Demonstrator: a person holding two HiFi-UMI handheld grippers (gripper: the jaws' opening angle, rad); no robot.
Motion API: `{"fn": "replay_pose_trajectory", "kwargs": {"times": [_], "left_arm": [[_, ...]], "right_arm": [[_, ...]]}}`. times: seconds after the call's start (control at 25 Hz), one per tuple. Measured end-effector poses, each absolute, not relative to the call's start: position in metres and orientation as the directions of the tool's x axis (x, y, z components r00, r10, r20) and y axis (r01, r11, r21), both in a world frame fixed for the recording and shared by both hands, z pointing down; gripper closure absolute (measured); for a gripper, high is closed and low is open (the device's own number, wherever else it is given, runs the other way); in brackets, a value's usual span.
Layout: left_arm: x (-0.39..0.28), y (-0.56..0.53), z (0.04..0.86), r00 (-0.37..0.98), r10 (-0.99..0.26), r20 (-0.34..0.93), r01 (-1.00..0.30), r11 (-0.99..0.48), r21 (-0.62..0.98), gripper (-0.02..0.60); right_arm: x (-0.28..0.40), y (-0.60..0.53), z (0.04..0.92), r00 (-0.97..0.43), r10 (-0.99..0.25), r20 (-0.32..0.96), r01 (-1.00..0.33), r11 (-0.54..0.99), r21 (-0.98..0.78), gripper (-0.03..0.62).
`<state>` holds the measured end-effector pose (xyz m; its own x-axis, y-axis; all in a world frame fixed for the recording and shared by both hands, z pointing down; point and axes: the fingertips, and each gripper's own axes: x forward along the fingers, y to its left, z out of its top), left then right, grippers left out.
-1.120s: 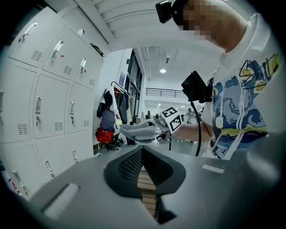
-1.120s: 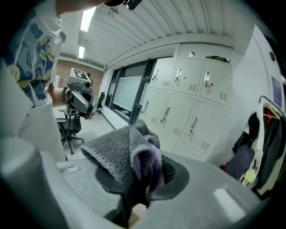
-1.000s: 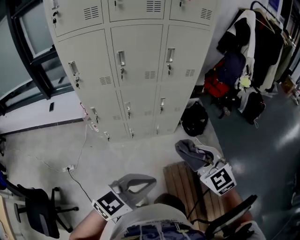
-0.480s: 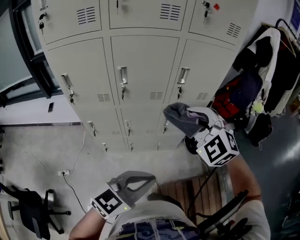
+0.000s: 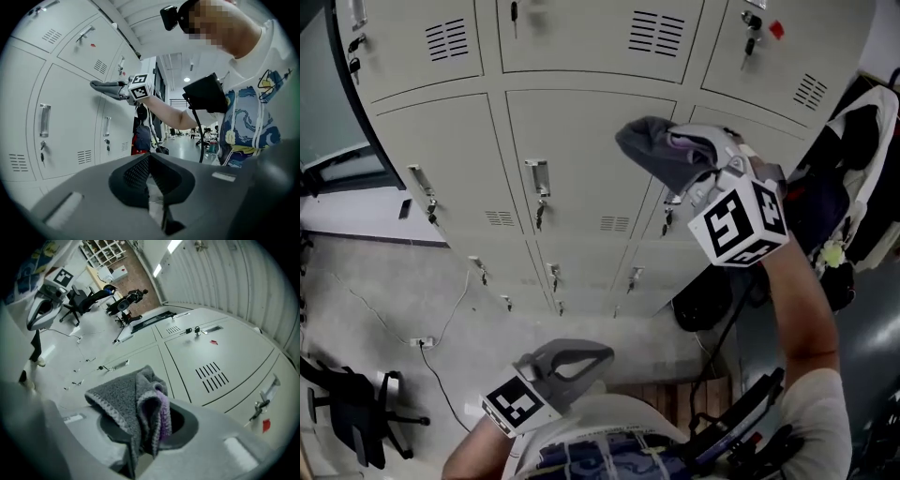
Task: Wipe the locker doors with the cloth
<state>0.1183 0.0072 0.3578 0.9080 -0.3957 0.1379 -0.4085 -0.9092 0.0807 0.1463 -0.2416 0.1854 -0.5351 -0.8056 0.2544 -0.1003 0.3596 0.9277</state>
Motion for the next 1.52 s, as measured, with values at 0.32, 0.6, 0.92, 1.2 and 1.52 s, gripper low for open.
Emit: {"fn": "replay_pose_trajectory", "kwargs": {"times": [0.32,0.6,0.92,1.2,1.52], "left_arm": [[0.103,-0.021,0.359,0.910,-0.381,0.162,-0.398,-0.913,0.089,0.580],[0.088,-0.034,0.360,0.920,-0.356,0.164,-0.374,-0.922,0.101,0.580],[0.086,-0.038,0.365,0.933,-0.313,0.176,-0.335,-0.935,0.113,0.580],[0.083,-0.039,0.368,0.938,-0.300,0.173,-0.323,-0.938,0.122,0.580],[0.076,-0.042,0.369,0.934,-0.304,0.188,-0.330,-0.935,0.127,0.580]], "right_arm": [[0.131,-0.279,0.165,-0.509,-0.833,0.219,-0.018,0.265,0.964,0.507],[0.128,-0.285,0.188,-0.502,-0.826,0.257,-0.009,0.302,0.953,0.507],[0.128,-0.286,0.251,-0.469,-0.806,0.362,0.014,0.403,0.915,0.507],[0.129,-0.287,0.318,-0.432,-0.778,0.456,0.020,0.497,0.868,0.507],[0.132,-0.287,0.377,-0.404,-0.738,0.540,0.018,0.584,0.812,0.508]]}}
